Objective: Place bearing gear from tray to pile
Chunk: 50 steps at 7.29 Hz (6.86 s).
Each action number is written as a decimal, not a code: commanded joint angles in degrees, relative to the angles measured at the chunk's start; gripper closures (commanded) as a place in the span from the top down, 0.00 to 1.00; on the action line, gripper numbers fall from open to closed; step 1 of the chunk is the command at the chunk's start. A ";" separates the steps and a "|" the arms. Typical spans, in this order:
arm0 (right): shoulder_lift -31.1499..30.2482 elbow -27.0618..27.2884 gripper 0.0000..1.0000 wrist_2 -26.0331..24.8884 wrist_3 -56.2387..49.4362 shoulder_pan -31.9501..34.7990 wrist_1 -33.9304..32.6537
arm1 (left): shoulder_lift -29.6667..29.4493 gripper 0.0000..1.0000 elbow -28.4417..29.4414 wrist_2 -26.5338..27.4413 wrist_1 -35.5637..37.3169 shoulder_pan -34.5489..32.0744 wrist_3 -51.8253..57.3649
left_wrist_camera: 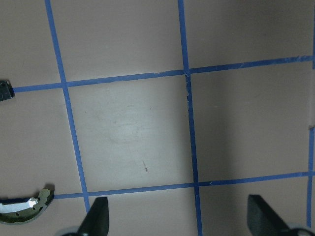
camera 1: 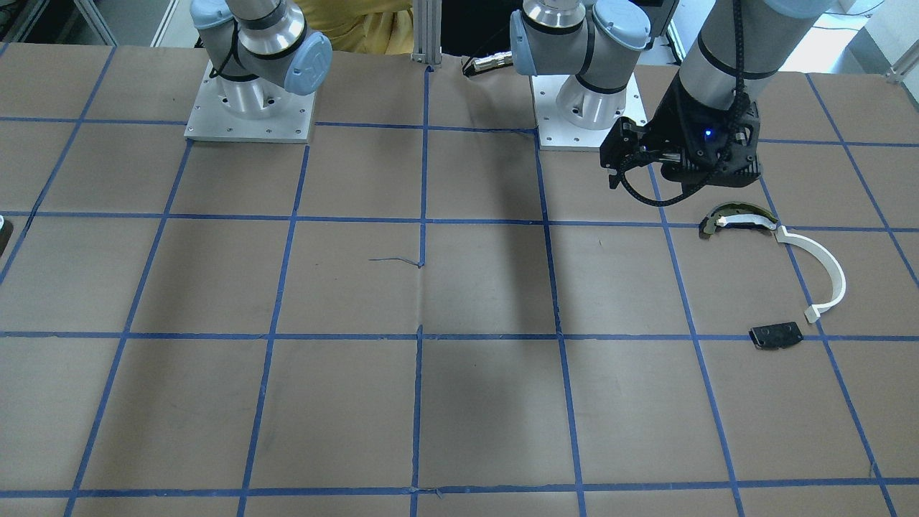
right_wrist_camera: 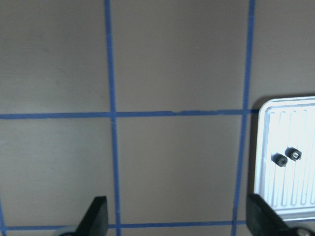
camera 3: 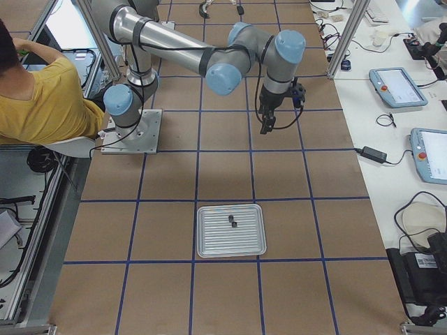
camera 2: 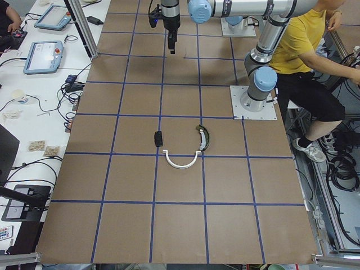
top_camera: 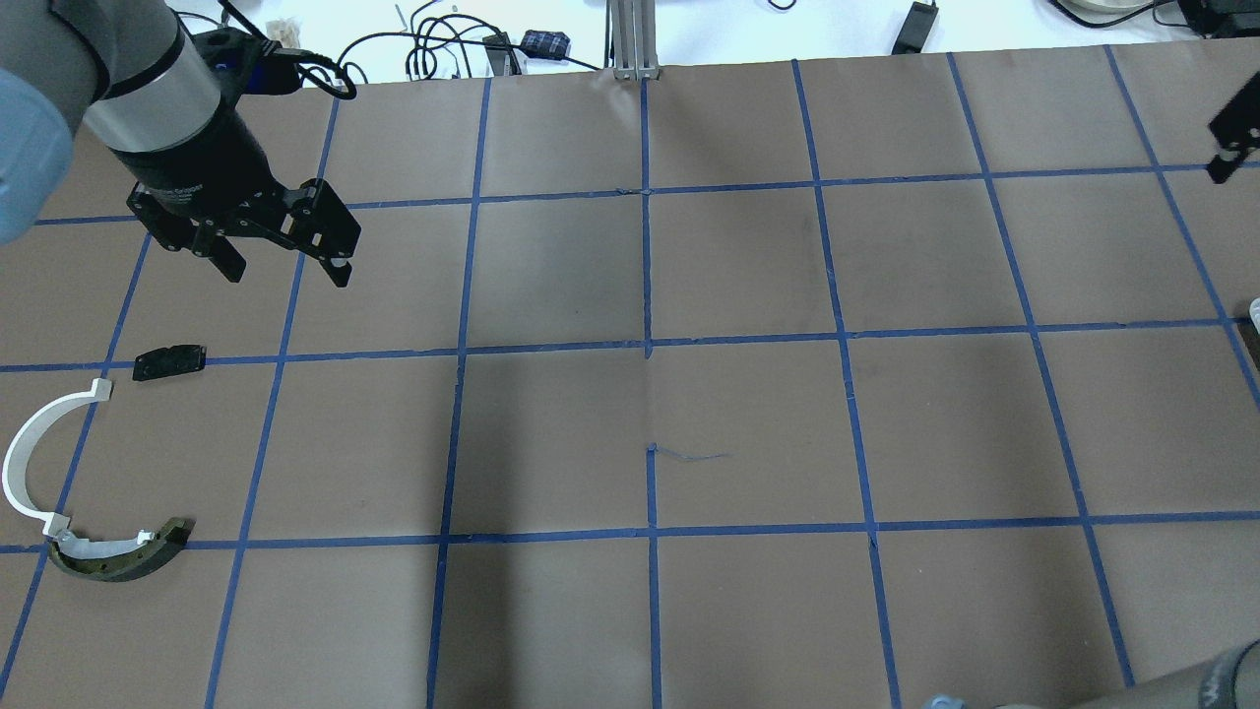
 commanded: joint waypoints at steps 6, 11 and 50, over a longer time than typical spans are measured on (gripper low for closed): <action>17.61 9.37 1.00 -0.33 -0.45 -18.52 -32.56 | -0.16 1.00 -0.43 -0.19 0.34 0.16 0.21; 17.54 17.20 0.99 -0.33 7.06 -18.52 -42.58 | -0.07 1.00 -0.52 0.25 0.25 0.33 0.21; 2.96 13.68 1.00 0.79 28.40 26.55 -23.34 | -11.12 1.00 -3.06 -4.94 13.65 -8.94 -7.15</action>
